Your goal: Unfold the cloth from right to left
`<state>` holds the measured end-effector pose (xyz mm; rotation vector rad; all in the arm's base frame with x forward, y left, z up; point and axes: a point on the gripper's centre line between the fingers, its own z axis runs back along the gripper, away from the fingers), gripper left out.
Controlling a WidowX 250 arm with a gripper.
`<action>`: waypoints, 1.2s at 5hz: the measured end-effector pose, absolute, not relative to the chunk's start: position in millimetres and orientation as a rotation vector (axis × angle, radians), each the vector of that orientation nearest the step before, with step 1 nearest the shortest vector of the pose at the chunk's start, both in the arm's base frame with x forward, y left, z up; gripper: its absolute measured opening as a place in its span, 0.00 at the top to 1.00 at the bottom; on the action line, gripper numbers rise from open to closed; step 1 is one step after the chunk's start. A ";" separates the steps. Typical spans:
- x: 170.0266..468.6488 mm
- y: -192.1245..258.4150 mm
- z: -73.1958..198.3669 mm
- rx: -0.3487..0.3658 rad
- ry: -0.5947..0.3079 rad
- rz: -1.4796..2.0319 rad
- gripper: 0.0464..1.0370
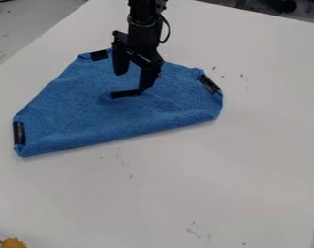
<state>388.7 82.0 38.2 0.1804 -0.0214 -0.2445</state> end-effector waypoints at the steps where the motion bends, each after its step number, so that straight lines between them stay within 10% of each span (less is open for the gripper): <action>1: 381.8 73.7 22.9 0.132 -0.033 -0.243 0.04; 4: 385.3 75.9 6.0 0.086 -0.049 -0.264 0.06; 6: 386.7 73.5 7.0 0.101 -0.037 -0.289 0.57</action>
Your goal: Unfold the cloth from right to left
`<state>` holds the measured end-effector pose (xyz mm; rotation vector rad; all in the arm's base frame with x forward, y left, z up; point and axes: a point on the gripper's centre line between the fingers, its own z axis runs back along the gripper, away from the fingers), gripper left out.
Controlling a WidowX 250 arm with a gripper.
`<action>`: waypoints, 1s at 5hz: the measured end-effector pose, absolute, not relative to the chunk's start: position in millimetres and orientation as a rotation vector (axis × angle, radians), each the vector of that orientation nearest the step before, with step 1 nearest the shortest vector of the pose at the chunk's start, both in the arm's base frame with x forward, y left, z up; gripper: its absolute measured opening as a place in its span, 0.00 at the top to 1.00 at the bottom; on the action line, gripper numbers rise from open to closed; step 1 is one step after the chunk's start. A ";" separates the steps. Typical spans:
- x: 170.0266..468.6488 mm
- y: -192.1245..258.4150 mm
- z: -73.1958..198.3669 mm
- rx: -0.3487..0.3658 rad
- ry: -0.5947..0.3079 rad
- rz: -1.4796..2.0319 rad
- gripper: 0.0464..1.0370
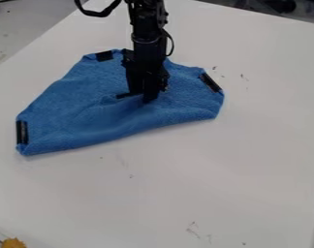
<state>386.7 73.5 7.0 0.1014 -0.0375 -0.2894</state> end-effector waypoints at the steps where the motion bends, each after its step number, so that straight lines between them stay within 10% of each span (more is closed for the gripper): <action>1: 386.7 72.1 7.1 0.110 -0.032 -0.301 0.72; 3: 385.8 74.6 10.3 0.120 -0.005 -0.296 0.14; 5: 369.8 82.4 16.4 0.170 0.048 -0.282 0.03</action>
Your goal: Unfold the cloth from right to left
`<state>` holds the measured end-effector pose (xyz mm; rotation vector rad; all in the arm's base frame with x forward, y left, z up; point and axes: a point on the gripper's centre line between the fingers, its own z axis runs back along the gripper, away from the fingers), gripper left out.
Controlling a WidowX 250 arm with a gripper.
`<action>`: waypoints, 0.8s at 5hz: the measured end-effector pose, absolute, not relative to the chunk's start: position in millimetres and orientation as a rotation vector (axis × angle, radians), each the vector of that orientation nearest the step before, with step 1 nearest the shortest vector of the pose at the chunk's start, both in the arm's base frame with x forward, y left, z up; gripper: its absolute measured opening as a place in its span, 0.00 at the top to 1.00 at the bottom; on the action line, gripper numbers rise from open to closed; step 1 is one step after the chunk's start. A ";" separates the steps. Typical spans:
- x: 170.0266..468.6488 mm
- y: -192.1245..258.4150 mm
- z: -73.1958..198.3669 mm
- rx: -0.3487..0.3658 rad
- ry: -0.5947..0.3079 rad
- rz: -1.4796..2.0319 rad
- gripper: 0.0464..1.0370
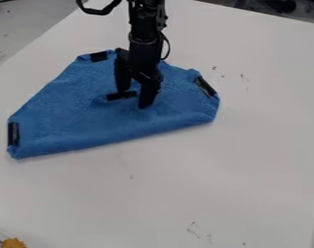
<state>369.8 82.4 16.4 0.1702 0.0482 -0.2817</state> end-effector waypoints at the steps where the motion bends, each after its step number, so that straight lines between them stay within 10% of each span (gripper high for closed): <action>1: 361.9 86.8 27.9 0.196 0.046 -0.265 0.08; 3: 355.1 90.3 25.0 0.185 0.060 -0.254 0.47; 4: 359.3 95.6 25.0 0.165 0.026 -0.263 0.18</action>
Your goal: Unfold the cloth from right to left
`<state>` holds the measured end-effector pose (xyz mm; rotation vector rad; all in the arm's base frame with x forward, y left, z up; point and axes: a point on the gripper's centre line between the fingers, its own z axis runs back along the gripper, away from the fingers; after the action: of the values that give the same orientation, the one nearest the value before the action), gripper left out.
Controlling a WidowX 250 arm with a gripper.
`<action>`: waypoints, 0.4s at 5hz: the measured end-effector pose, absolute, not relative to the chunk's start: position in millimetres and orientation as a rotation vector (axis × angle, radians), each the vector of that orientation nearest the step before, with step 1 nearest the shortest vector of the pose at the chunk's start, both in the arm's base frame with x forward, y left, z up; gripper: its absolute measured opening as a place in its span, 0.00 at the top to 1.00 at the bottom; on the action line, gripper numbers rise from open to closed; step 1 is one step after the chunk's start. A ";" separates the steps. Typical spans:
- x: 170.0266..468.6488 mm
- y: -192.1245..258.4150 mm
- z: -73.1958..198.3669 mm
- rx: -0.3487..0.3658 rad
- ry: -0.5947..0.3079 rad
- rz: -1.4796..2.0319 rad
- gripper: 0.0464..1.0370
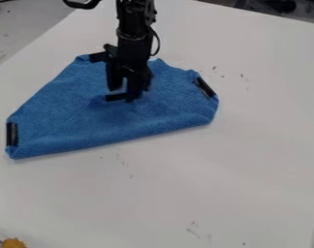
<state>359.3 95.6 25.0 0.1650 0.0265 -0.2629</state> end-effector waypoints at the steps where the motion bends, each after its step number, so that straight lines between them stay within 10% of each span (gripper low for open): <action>1: 355.1 111.8 25.2 0.173 0.034 -0.258 0.02; 2: 339.6 123.8 16.2 0.176 0.070 -0.243 0.03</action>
<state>339.6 123.8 16.2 0.1760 0.0705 -0.2433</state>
